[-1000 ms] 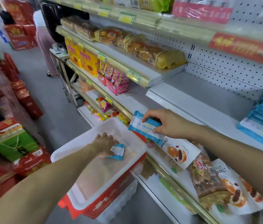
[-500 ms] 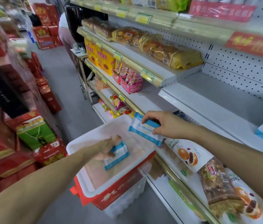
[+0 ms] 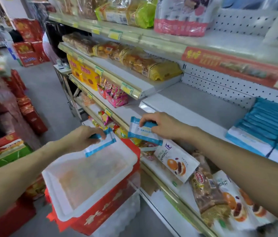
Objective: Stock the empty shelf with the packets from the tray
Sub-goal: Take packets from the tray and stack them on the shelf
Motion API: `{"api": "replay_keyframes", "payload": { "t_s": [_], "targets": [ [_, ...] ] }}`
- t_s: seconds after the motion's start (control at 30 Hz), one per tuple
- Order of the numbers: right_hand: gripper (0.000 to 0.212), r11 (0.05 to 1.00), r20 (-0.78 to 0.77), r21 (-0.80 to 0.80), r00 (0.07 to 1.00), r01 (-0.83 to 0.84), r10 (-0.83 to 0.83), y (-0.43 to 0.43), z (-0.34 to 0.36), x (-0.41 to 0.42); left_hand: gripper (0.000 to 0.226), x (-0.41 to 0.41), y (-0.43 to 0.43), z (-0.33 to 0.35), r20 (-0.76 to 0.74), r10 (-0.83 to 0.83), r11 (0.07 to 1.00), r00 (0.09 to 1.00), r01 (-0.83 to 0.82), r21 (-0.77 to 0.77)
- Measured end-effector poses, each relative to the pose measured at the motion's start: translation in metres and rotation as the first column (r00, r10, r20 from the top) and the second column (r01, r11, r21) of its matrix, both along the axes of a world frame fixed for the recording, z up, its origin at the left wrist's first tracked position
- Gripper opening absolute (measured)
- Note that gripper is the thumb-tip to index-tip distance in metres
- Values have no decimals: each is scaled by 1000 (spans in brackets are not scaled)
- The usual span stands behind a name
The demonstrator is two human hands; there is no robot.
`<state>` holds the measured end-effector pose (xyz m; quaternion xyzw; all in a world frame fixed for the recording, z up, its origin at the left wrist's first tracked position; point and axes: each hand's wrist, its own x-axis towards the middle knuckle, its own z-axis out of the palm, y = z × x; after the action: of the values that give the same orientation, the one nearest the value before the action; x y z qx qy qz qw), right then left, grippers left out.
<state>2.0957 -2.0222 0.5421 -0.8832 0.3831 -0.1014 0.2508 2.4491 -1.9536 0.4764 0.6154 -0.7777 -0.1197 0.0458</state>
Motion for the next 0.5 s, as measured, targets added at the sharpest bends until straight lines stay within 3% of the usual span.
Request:
{"api": "replay_keyframes", "payload": {
  "t_s": [0.1, 0.23, 0.4, 0.5],
  "targets": [
    [46, 997, 12, -27, 998, 66, -65, -3, 13, -44, 26, -38, -19, 44, 10, -75, 996, 997, 76, -57],
    [50, 990, 37, -62, 992, 125, -123, -6, 24, -111, 37, -107, -47, 84, 11, -186, 977, 983, 186, -107],
    [48, 958, -33, -87, 961, 272, -275, 16, 41, -222, 30, -222, -79, 110, 19, -373, 918, 928, 372, -136],
    [51, 933, -52, -123, 937, 338, -346, 38, 50, -291, 37, -293, -93, 114, 21, -480, 867, 877, 478, -142]
  ]
}}
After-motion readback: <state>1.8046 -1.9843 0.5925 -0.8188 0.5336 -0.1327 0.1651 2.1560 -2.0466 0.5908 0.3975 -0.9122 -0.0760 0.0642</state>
